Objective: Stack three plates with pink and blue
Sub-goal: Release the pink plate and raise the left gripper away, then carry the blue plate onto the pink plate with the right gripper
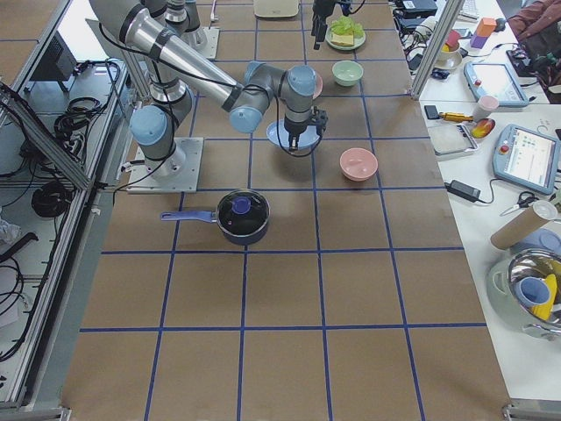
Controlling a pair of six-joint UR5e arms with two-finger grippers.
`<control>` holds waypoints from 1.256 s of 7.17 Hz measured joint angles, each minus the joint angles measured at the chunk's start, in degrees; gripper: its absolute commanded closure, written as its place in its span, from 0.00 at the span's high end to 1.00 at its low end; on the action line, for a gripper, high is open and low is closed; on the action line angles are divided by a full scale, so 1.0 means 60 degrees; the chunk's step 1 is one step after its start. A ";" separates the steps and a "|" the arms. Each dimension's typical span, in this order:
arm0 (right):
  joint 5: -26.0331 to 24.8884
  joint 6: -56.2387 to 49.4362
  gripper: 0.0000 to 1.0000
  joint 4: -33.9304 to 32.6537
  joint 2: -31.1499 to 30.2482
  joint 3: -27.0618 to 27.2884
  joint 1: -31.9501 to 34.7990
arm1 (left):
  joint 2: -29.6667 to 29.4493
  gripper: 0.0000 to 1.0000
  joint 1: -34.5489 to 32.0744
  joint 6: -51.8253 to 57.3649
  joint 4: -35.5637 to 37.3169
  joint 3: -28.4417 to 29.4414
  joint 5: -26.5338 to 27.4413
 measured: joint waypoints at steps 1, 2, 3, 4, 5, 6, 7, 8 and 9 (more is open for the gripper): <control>0.0083 0.1105 0.00 -0.0006 -0.0041 -0.0015 0.0663 | 0.0357 1.00 0.0535 0.0454 -0.0203 -0.0047 0.0121; 0.0193 0.2243 0.00 -0.0061 -0.0027 -0.0022 0.1382 | 0.0751 1.00 0.0964 0.0965 -0.0312 -0.0281 0.0169; 0.0319 0.3119 0.00 -0.0179 0.0004 -0.0026 0.2051 | 0.1212 1.00 0.1224 0.1388 -0.0221 -0.0810 0.0181; 0.0497 0.3948 0.00 -0.0512 0.0110 -0.0036 0.2647 | 0.1686 1.00 0.1341 0.1586 0.0169 -0.1544 0.0187; 0.0701 0.4642 0.00 -0.1052 0.0315 -0.0105 0.3151 | 0.2124 1.00 0.1408 0.1675 0.0784 -0.2326 0.0195; 0.0796 0.5057 0.00 -0.1386 0.0522 -0.0227 0.3512 | 0.2420 1.00 0.1471 0.1719 0.1285 -0.2871 0.0202; 0.0856 0.5374 0.00 -0.1554 0.0753 -0.0316 0.3847 | 0.2561 1.00 0.1536 0.1740 0.1514 -0.3139 0.0202; 0.0847 0.5638 0.00 -0.1813 0.1033 -0.0380 0.4262 | 0.2609 1.00 0.1598 0.1744 0.1598 -0.3232 0.0197; 0.0801 0.5847 0.00 -0.2155 0.1280 -0.0412 0.4621 | 0.2633 1.00 0.1623 0.1738 0.1665 -0.3203 0.0176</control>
